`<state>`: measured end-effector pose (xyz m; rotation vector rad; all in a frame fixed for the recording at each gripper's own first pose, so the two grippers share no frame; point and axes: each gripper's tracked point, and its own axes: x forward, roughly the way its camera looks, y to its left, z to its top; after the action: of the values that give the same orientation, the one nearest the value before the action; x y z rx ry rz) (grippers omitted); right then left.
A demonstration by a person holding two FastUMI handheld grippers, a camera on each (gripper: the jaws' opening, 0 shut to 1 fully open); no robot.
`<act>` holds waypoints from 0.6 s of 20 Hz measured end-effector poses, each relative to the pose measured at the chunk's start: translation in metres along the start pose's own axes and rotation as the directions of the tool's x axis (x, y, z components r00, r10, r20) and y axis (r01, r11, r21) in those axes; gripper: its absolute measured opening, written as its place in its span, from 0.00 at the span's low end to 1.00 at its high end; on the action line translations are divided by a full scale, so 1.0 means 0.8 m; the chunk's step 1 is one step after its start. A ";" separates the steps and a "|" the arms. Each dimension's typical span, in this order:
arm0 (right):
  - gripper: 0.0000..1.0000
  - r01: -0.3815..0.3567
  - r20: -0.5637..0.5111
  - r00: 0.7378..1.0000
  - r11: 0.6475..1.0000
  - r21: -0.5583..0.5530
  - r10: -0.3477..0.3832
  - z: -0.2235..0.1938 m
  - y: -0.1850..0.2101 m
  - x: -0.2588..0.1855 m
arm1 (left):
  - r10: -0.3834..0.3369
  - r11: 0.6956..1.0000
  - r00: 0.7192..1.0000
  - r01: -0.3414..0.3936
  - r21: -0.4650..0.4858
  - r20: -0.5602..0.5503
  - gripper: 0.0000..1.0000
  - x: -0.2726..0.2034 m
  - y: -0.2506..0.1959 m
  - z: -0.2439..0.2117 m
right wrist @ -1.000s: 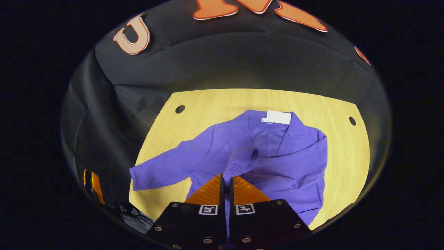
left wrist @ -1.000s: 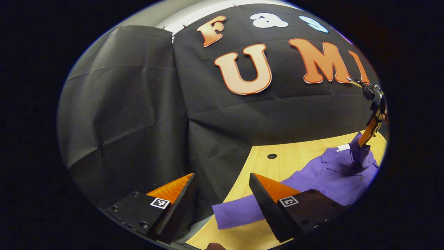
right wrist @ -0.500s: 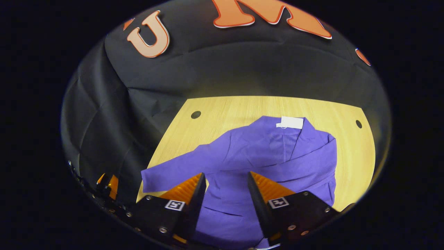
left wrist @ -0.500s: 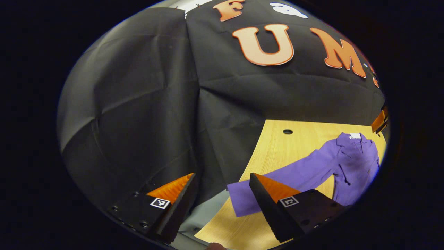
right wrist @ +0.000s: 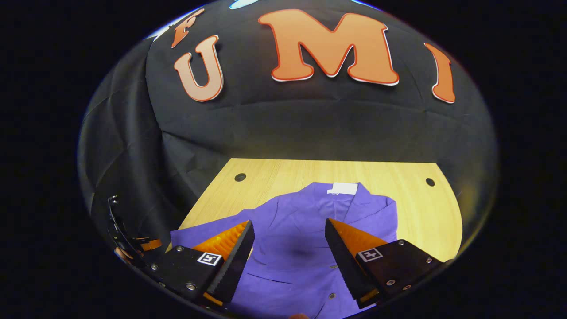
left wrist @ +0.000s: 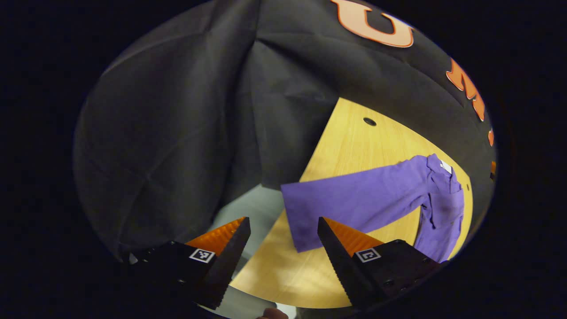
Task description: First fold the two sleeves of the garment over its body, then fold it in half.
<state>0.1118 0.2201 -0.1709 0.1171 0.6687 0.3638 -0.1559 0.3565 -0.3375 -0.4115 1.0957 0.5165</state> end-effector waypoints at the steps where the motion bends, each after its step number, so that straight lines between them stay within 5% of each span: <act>1: 0.95 0.008 0.017 1.000 1.000 -0.011 -0.007 0.002 -0.006 -0.006 | -0.020 1.000 0.999 0.019 -0.015 -0.040 0.99 0.005 -0.001 -0.002; 7: 0.95 0.065 0.121 0.991 0.996 -0.058 -0.057 0.020 -0.055 -0.044 | -0.032 0.997 0.977 0.018 -0.071 -0.211 0.98 0.012 -0.002 -0.014; 12: 0.95 0.107 0.179 0.979 0.994 -0.030 -0.100 0.021 -0.098 -0.077 | 0.042 0.992 0.940 -0.079 -0.097 -0.337 0.98 0.023 -0.005 -0.030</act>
<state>0.1006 0.1251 -0.1393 0.0754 0.4893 0.2628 -0.1644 0.3434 -0.3635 -0.5780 1.4160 0.5756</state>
